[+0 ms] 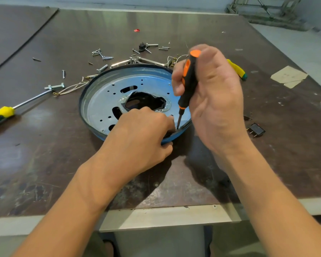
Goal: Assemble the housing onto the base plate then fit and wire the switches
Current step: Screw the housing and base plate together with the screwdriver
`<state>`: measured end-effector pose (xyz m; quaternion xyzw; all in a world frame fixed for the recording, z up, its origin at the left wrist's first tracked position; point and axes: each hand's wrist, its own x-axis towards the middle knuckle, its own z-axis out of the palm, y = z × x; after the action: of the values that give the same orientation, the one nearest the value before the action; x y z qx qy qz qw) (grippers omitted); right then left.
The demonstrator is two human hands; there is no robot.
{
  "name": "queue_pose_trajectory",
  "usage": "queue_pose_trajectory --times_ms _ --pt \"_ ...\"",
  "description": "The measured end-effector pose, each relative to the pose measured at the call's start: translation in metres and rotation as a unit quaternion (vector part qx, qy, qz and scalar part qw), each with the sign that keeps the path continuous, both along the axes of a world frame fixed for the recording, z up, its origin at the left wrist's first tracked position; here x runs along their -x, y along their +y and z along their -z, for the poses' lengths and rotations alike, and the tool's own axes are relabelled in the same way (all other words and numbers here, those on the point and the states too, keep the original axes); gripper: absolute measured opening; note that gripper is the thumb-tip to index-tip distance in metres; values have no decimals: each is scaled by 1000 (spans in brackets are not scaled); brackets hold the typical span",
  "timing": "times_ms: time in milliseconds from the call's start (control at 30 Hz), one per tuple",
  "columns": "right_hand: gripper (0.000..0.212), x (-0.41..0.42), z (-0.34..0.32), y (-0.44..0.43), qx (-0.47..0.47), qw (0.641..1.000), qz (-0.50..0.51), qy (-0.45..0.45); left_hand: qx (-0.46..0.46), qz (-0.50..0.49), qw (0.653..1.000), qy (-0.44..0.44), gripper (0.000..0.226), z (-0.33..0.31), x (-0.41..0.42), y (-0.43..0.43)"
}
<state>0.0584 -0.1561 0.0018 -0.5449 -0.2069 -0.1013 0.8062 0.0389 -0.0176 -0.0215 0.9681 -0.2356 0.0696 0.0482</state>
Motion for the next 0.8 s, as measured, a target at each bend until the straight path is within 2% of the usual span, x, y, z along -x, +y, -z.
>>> queue_pose_trajectory --times_ms 67,100,233,333,400,500,567,667,800 --pt "30 -1 -1 -4 -14 1000 -14 17 2 1 1000 -4 34 0 1 0" --pt "31 -2 -1 -6 -6 1000 -11 15 5 1 1000 -5 33 0 1 0" --pt "7 -1 -2 -2 32 999 25 -18 8 7 1000 -4 34 1 0 1" --pt "14 -1 -1 0 15 999 28 -14 7 8 1000 -4 39 3 0 1" --pt "1 -1 -2 -1 18 1000 0 -9 9 7 1000 -9 39 3 1 1" --pt "29 -1 -3 -6 6 1000 -21 13 12 7 1000 -12 34 1 2 1" --pt "26 -2 -5 -10 20 1000 -17 12 13 8 1000 -9 32 1 2 1" --pt "8 -2 -6 -9 46 999 -2 -14 4 7 1000 -8 32 1 2 1" --pt "15 -3 -5 -8 28 999 36 -16 7 6 1000 -15 32 0 2 1"
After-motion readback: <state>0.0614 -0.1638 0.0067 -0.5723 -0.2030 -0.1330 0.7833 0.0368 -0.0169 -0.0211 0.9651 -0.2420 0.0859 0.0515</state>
